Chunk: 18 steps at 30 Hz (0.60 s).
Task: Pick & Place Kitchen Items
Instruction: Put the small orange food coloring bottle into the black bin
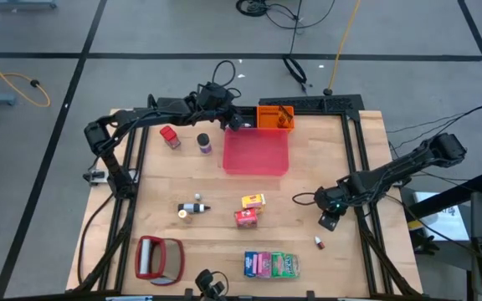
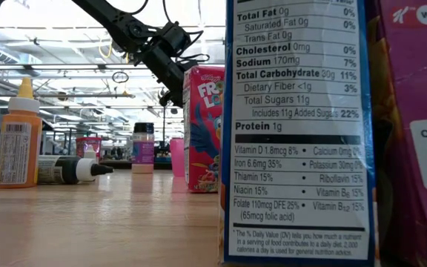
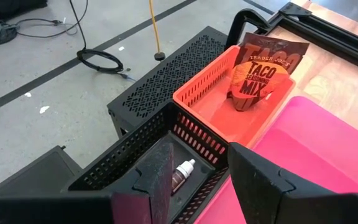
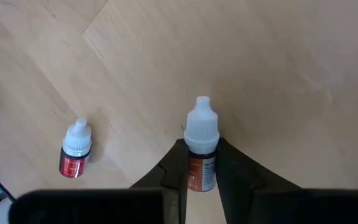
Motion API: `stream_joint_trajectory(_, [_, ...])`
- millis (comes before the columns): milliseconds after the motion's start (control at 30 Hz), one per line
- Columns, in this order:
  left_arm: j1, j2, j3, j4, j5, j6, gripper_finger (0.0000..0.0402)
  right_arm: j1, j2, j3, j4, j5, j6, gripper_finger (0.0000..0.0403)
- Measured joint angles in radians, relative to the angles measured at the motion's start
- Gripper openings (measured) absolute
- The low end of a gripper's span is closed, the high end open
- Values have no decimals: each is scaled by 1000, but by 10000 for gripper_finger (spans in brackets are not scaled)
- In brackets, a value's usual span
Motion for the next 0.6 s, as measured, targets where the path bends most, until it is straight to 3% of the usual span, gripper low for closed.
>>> stream_joint_trajectory(400, [0, 0, 0, 1, 0, -3, 157, -47, -5, 81, 20, -16, -4, 49])
stream_joint_trajectory(600, [0, 0, 0, 1, 1, -8, 157, -113, -30, 169, 23, 36, -53, 49])
